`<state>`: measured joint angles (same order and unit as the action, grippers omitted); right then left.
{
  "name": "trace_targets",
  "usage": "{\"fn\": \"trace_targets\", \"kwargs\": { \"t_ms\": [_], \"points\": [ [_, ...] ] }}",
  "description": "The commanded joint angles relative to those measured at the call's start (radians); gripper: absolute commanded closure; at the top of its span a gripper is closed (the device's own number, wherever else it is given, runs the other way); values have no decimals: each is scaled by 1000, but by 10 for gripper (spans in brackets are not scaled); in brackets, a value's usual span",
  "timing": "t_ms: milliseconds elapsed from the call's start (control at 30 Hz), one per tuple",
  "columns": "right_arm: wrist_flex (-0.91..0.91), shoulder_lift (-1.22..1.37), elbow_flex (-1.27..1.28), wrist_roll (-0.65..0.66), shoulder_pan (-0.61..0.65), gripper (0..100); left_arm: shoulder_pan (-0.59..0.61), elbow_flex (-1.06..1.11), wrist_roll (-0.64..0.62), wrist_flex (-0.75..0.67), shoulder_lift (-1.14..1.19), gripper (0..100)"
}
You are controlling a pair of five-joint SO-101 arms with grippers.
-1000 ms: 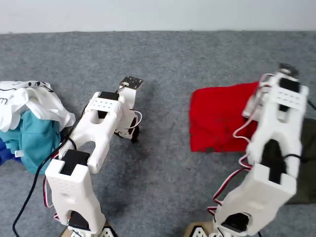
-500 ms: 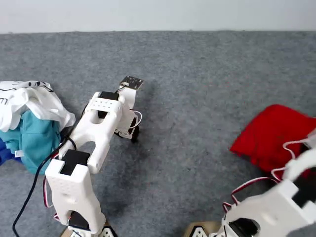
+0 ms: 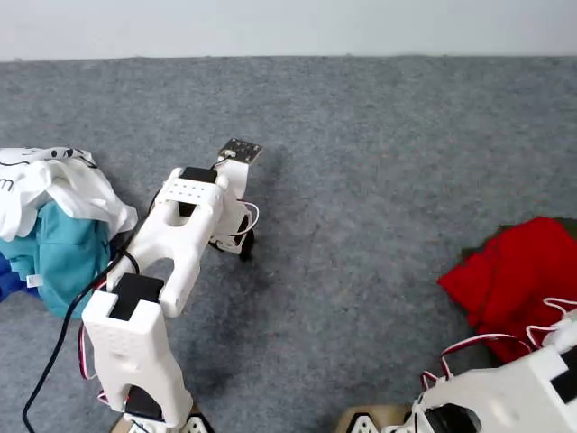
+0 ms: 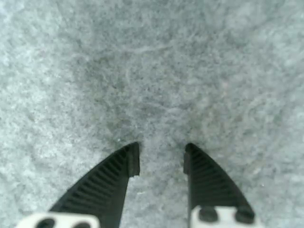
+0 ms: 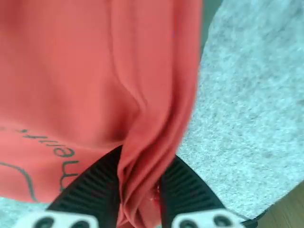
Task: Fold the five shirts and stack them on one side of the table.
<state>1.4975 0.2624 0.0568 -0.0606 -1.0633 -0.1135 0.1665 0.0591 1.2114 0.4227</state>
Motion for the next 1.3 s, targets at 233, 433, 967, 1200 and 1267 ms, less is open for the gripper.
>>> {"fn": "trace_targets", "kwargs": {
  "t_ms": [233,433,967,1200,1267],
  "points": [
    [300,-58,-253,226,-18,846,61,2,-8,-26,-12,870],
    [300,-173,-250,262,-4,846,61,2,-8,-25,-12,870],
    [76,-208,5,258,638,846,61,2,-8,-25,-12,870],
    [-7,-107,3,258,668,846,61,2,-8,-25,-12,870],
    [-24,-74,2,258,674,845,61,2,-8,-25,-12,870]
  ]
}}
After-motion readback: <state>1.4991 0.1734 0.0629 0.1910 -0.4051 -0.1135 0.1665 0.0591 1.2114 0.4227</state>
